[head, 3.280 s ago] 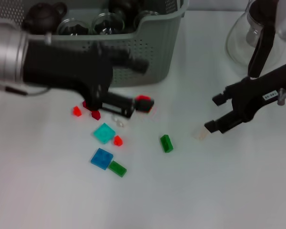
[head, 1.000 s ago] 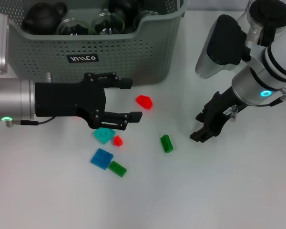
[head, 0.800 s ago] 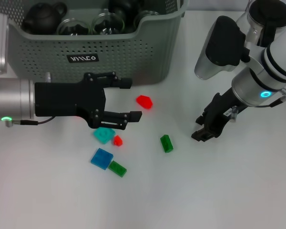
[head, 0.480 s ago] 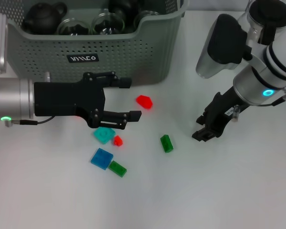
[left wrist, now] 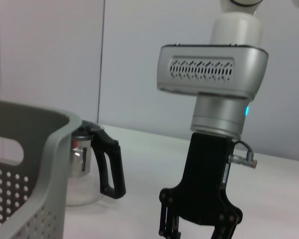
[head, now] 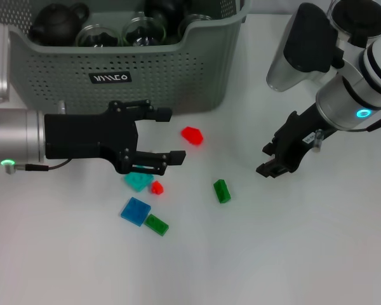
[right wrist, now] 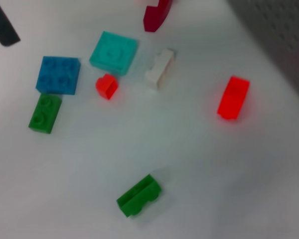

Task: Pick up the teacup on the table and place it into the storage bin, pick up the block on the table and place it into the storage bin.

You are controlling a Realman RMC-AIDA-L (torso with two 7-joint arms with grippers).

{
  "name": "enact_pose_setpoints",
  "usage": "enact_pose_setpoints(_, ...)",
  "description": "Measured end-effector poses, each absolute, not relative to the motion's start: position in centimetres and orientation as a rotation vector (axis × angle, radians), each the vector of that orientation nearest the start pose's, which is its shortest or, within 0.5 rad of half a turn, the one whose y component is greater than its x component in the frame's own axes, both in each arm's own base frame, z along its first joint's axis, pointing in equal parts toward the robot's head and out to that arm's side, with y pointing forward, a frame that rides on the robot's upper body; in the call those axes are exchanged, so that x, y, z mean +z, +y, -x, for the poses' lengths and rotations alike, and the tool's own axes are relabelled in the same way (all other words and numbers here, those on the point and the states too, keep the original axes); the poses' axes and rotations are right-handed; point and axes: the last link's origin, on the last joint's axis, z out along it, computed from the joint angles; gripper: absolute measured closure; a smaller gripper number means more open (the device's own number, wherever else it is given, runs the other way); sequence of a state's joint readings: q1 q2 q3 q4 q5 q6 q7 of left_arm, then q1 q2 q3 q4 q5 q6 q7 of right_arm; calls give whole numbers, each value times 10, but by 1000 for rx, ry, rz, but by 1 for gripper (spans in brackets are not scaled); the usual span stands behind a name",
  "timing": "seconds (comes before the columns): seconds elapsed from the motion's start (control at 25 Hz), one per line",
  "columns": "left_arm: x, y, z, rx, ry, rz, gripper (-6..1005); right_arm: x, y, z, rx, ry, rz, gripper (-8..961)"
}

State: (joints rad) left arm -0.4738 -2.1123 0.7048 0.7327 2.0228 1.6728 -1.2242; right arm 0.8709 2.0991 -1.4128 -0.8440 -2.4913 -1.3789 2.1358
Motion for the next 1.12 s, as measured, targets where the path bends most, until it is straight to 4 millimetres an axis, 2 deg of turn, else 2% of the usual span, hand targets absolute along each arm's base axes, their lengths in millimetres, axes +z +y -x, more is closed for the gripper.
enact_pose_setpoints(0.24, -2, 302, 265, -693, -411, 2835, 140, -68, 382, -160, -551, 451, 2932, 491)
enact_pose_setpoints(0.4, -1, 296, 278, -602, -528, 2875, 140, -66, 383, -140, -446, 414, 2963, 485)
enact_pose_setpoints(0.52, 1, 287, 290, -544, -618, 2894, 140, -65, 382, -115, -354, 355, 3010, 480)
enact_pose_setpoints(0.72, 5, 274, 303, -536, -681, 2869, 140, -68, 382, -61, -205, 197, 3073, 472)
enact_pose_setpoints(0.84, 4, 272, 304, -549, -688, 2863, 140, -70, 386, -24, -108, 54, 3070, 467)
enact_pose_setpoints(1.0, -1, 272, 301, -562, -690, 2870, 140, -71, 394, 12, -1, -84, 3013, 461)
enact_pose_setpoints(1.12, -3, 272, 298, -577, -692, 2874, 140, -73, 405, 31, 62, -143, 2931, 456)
